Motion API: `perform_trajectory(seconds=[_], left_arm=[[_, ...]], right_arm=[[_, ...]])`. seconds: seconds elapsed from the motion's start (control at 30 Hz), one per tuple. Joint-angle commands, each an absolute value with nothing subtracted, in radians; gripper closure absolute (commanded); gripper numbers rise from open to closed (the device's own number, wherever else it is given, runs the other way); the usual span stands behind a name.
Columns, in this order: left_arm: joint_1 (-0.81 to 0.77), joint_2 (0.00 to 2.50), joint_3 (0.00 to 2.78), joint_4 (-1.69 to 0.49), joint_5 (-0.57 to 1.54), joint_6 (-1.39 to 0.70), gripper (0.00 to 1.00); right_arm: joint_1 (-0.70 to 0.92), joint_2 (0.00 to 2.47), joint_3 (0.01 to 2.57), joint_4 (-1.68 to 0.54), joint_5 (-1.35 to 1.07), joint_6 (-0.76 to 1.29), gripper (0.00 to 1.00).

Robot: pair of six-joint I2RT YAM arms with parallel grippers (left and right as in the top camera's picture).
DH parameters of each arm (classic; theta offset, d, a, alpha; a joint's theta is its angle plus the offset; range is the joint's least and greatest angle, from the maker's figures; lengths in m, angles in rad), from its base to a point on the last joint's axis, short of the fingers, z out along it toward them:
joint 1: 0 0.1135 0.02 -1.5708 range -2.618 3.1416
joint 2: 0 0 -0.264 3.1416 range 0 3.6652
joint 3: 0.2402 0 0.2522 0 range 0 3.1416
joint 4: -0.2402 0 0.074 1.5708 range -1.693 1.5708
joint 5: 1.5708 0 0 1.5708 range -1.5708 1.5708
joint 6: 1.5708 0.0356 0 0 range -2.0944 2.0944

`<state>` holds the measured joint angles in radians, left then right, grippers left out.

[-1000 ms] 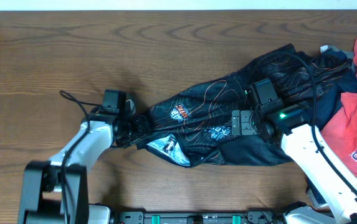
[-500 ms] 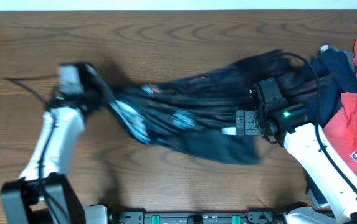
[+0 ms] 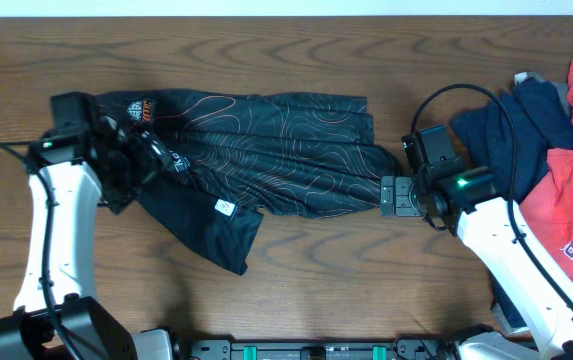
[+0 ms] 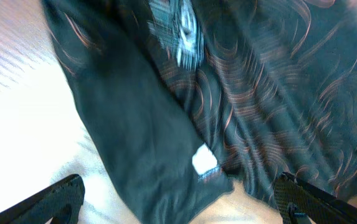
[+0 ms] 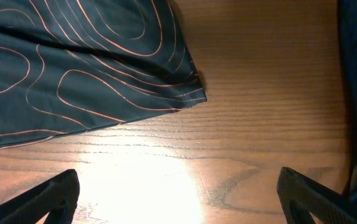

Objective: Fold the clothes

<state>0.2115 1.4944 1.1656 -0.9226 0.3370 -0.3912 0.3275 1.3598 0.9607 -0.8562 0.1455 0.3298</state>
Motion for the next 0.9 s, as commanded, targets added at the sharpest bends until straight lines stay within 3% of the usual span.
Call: perform_trajectory(seconds=[0.0, 0.13, 0.4, 0.63, 0.77, 0.87], left_arm=[[0.159, 1.504, 1.108, -0.913, 0.307, -0.379, 0.02], [0.117, 1.51, 1.021, -0.796, 0.234, -0.426, 0.0], [0.094, 1.562, 0.888, -0.583, 0.216, -0.492, 0.08], [0.092, 1.655, 0.88, -0.526, 0.216, -0.493, 0.18], [0.092, 1.705, 0.88, -0.522, 0.228, -0.493, 0.48], [0.092, 1.715, 0.881, -0.522, 0.228, -0.492, 0.65]], right_arm=[[0.321, 1.356, 0.968, -0.857, 0.146, 0.344, 0.01], [0.321, 1.356, 0.968, -0.861, 0.145, 0.344, 0.01], [0.321, 1.356, 0.968, -0.872, 0.13, 0.344, 0.01], [0.321, 1.356, 0.968, -0.872, 0.123, 0.344, 0.01], [0.321, 1.356, 0.968, -0.873, 0.123, 0.344, 0.01], [0.321, 1.356, 0.968, -0.874, 0.123, 0.344, 0.01]])
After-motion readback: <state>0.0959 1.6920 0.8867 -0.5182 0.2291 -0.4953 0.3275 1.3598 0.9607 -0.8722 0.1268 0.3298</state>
